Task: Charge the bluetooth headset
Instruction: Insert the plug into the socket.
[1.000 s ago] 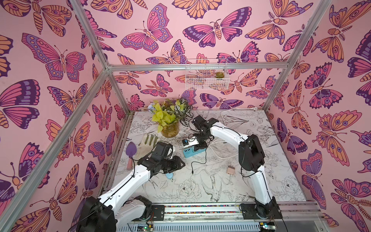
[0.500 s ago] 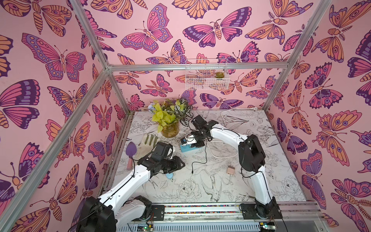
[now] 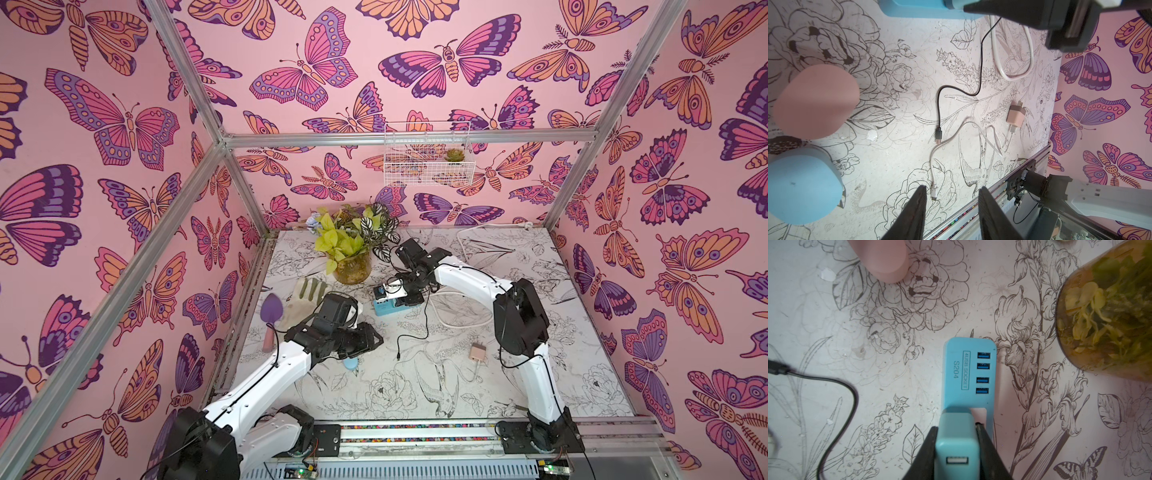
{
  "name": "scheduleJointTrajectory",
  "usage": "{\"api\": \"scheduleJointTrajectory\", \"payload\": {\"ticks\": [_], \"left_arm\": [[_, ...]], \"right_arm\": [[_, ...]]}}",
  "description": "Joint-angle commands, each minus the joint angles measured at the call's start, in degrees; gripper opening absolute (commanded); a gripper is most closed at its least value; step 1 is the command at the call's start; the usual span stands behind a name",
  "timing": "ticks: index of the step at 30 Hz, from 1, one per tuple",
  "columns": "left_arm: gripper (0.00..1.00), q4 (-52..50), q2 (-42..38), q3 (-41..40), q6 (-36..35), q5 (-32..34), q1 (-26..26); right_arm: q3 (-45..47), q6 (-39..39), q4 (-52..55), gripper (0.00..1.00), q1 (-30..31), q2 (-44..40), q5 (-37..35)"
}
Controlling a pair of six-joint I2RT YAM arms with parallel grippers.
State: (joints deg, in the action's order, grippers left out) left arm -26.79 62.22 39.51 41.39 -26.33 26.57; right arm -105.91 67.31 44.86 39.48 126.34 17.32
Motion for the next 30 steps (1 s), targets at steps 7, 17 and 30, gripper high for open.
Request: {"api": "scheduleJointTrajectory", "payload": {"ticks": [7, 17, 30], "left_arm": [[0.43, 1.9, -0.6, -1.5, 0.6, -1.5, -0.4], [0.43, 1.9, -2.1, -2.8, 1.6, -1.6, -0.4], [0.43, 1.8, -2.2, -2.6, 1.9, -0.8, -0.4]], "right_arm": [[6.5, -2.9, 14.8, 0.00, 0.9, 2.0, -2.2], [3.4, -3.7, 15.1, 0.00, 0.5, 8.1, 0.2], [4.6, -4.5, 12.8, 0.03, 0.5, 7.8, 0.0]]}}
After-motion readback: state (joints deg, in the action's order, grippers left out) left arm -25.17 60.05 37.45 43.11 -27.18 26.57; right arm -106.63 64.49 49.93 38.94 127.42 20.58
